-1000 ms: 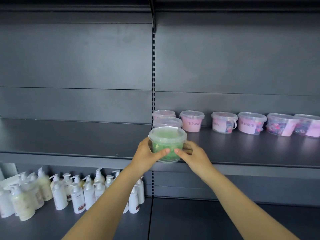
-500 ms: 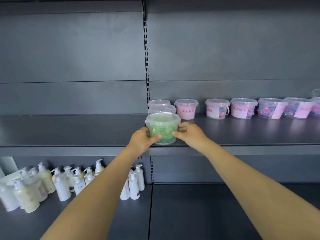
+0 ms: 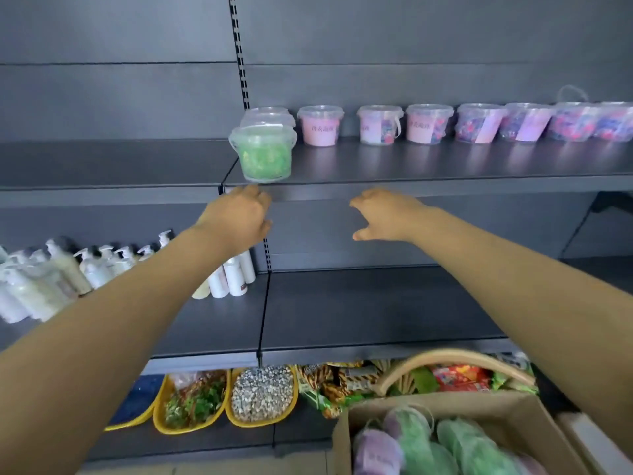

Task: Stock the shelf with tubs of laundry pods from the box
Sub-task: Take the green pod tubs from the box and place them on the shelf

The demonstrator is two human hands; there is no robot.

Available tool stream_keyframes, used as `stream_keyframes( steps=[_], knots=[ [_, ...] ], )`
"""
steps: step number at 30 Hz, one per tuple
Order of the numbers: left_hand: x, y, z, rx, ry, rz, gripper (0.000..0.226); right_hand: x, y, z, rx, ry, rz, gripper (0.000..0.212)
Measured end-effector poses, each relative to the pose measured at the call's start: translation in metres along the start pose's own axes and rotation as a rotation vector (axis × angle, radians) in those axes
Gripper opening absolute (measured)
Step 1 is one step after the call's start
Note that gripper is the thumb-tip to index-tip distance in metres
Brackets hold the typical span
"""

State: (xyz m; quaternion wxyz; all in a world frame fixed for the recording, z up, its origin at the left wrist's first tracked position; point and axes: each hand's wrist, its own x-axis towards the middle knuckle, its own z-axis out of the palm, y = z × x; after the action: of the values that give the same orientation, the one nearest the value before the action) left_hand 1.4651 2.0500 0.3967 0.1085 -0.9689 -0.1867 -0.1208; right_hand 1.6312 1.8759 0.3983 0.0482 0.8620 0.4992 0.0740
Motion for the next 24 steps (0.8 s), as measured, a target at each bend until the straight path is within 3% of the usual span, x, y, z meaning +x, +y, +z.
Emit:
stream_keyframes(
  steps=[8, 14, 19, 24],
  knots=[
    [-0.097, 0.126, 0.048, -0.014, -0.156, -0.078, 0.037, -0.152, 0.047, 0.106, 0.026, -0.103, -0.065, 0.054],
    [-0.168, 0.232, 0.112, -0.197, -0.307, -0.082, 0.037, -0.263, 0.064, 0.187, 0.037, -0.257, -0.109, 0.048],
    [-0.213, 0.3, 0.165, -0.284, -0.514, -0.141, 0.042, -0.315, 0.075, 0.247, 0.131, -0.451, -0.044, 0.051],
    [-0.241, 0.327, 0.214, -0.328, -0.637, -0.216, 0.038, -0.335, 0.078, 0.305, 0.355, -0.609, 0.155, 0.055]
  ],
)
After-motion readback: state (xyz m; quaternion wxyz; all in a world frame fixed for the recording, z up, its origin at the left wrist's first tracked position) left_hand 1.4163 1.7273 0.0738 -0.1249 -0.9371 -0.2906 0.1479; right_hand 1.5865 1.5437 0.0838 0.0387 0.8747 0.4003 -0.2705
